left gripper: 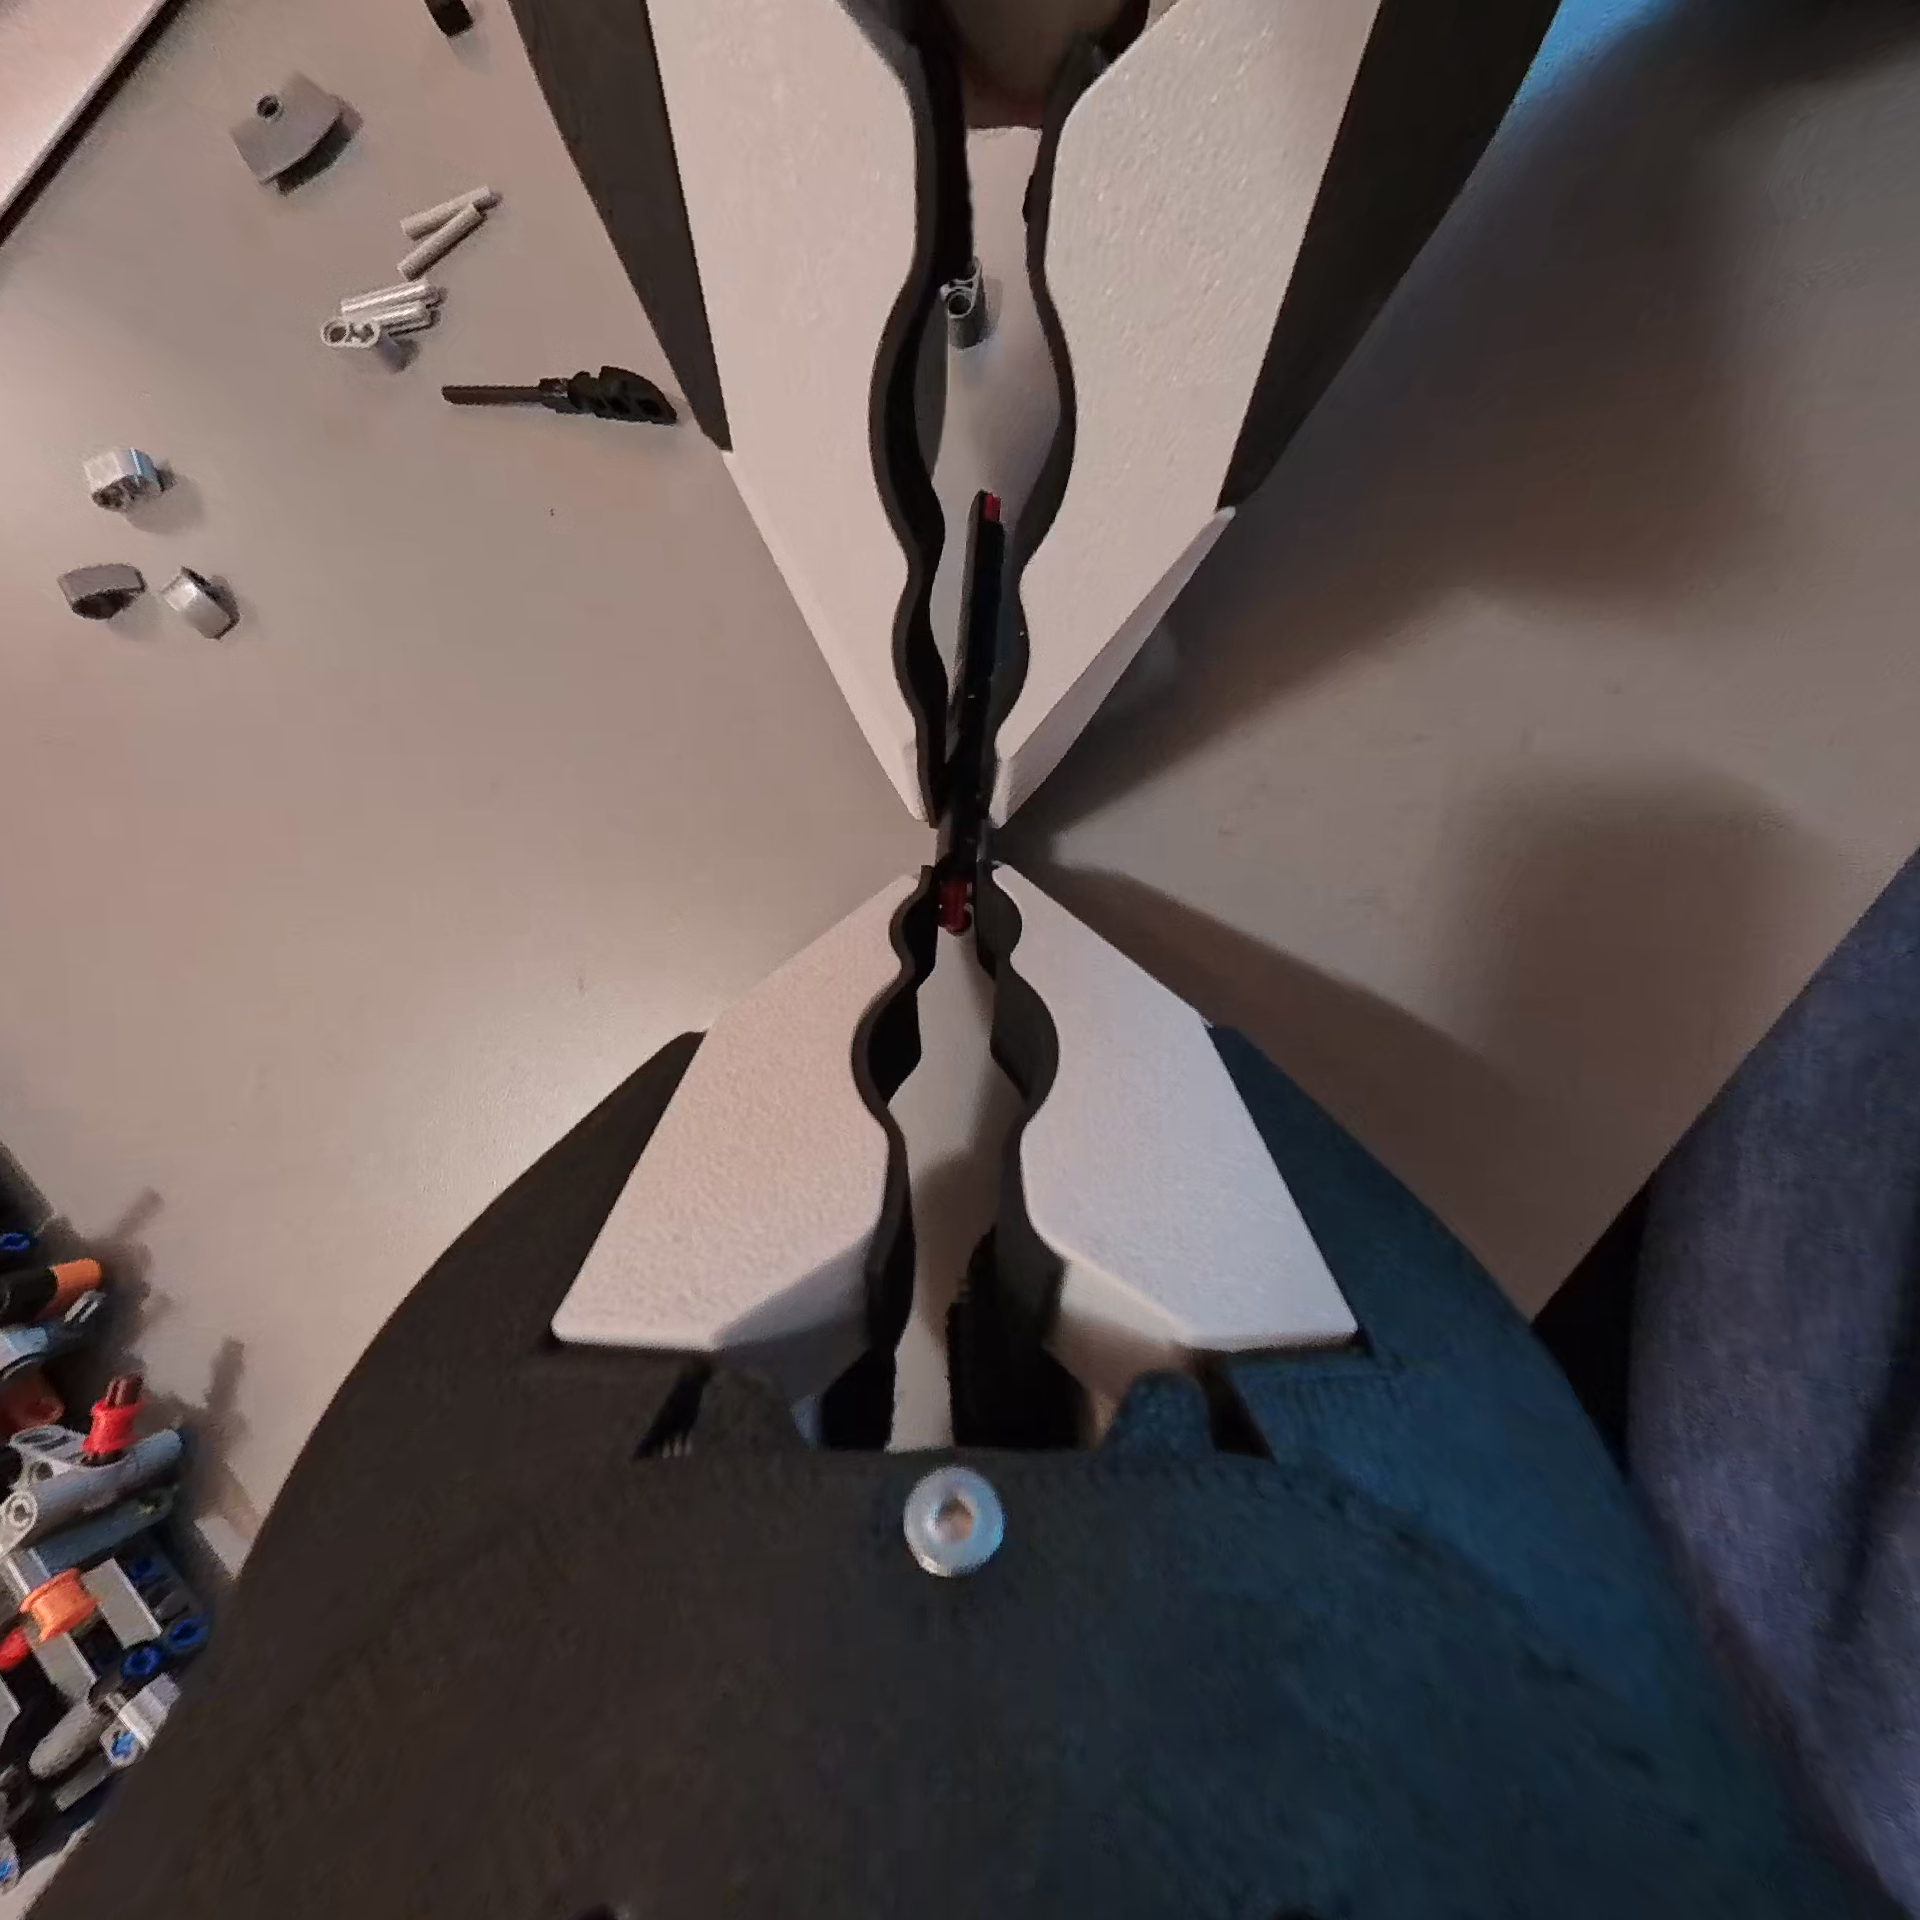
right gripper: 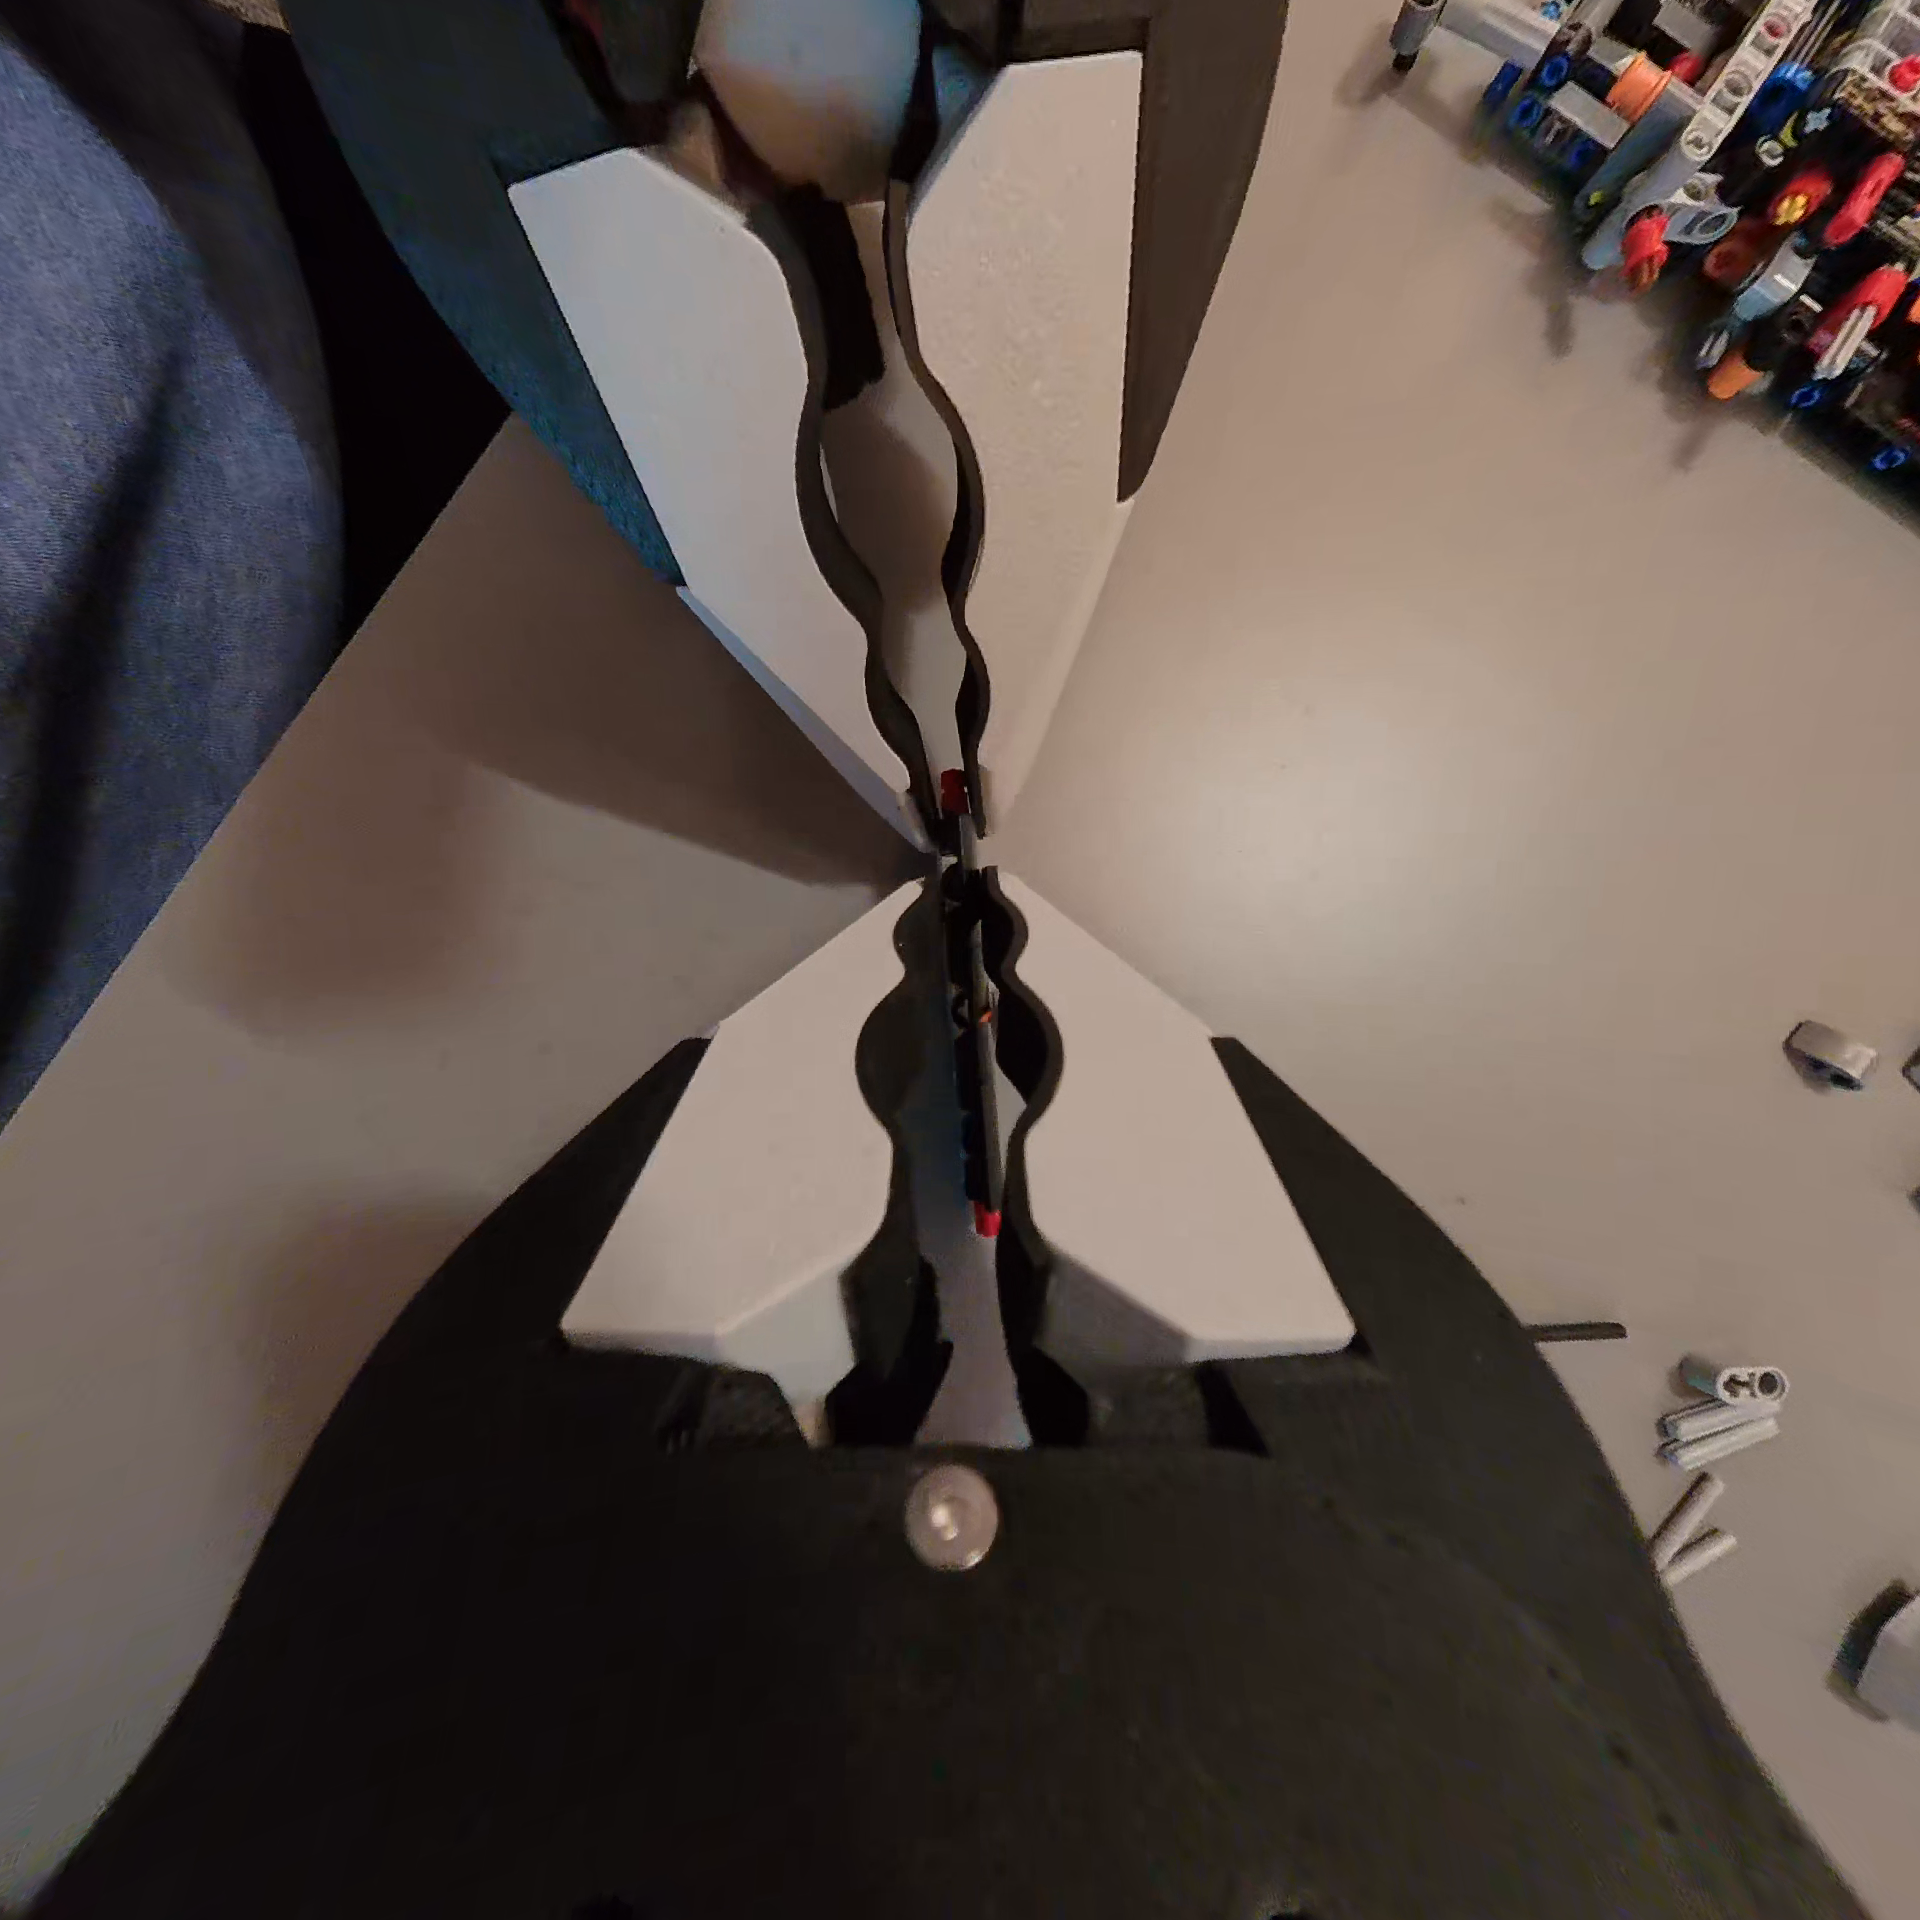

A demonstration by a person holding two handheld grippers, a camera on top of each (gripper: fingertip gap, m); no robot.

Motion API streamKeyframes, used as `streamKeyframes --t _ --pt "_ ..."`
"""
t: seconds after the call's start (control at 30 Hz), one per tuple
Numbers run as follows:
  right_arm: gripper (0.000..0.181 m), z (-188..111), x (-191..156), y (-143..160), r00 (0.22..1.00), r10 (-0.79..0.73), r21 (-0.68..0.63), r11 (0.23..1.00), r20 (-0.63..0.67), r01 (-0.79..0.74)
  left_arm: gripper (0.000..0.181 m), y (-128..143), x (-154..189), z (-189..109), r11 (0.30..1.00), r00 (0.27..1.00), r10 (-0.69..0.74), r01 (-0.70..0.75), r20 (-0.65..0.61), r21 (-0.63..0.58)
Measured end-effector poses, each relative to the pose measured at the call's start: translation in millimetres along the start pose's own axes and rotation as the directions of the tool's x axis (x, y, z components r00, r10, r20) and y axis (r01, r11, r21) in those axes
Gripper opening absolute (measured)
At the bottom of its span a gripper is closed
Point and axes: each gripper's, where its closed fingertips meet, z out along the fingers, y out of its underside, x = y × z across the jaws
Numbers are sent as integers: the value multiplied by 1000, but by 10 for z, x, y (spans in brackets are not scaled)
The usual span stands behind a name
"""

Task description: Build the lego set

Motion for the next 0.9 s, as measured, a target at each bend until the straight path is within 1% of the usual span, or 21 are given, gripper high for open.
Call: streamKeyframes --t 0.1,0.2,0.3,0.43,0.47,0.5,0.57,0.63,0.67,0.77,0.8,0.83,0.9 --pt "3 5 -3 1 1000 13 -4 1000 6 -13 5 6 4 1 1000 1000 5 -5 0 -1" --pt "3 39 -15 21 1000 16 -24 1000 7 -16 5 46 18 29 999 999 31 -31 9 -32" --pt "2 48 -15 29 1000 27 -39 999 11 -27 5 51 19 34 1000 1000 6 -6 -13 -23" --pt "4 36 -6 21 998 62 -15 998 28 -61 6 44 12 35 1000 1000 2 -2 -11 -17" --pt "5 2 -13 14 997 75 -8 997 28 -75 5 32 9 39 1000 1000 -6 6 -15 -9" --pt "14 -67 -24 -1 996 86 8 996 33 -87 6 25 -1 42 1000 1000 -5 5 -6 -3" --pt "20 -283 21 3 994 106 41 994 -4 -105 6 39 -43 26 999 997 49 -48 52 -16" --pt "21 -501 70 20 989 144 85 987 -42 -140 6 55 -48 6 993 989 115 -112 92 -29" --pt "20 -558 79 62 985 160 86 984 -60 -154 6 58 -31 2 989 983 149 -146 103 -35" --pt "18 -517 38 237 979 177 39 984 -98 -174 6 56 -7 2 957 942 289 -280 169 -74" --pt "16 -472 -12 263 981 169 29 986 -100 -166 7 57 -1 2 944 924 330 -317 192 -94" --pt "15 -426 -66 283 983 152 17 988 -107 -151 12 68 25 7 926 903 376 -359 206 -116" --pt "13 -340 -170 336 985 122 -19 992 -123 -125 13 67 77 -2 899 865 438 -421 245 -122"
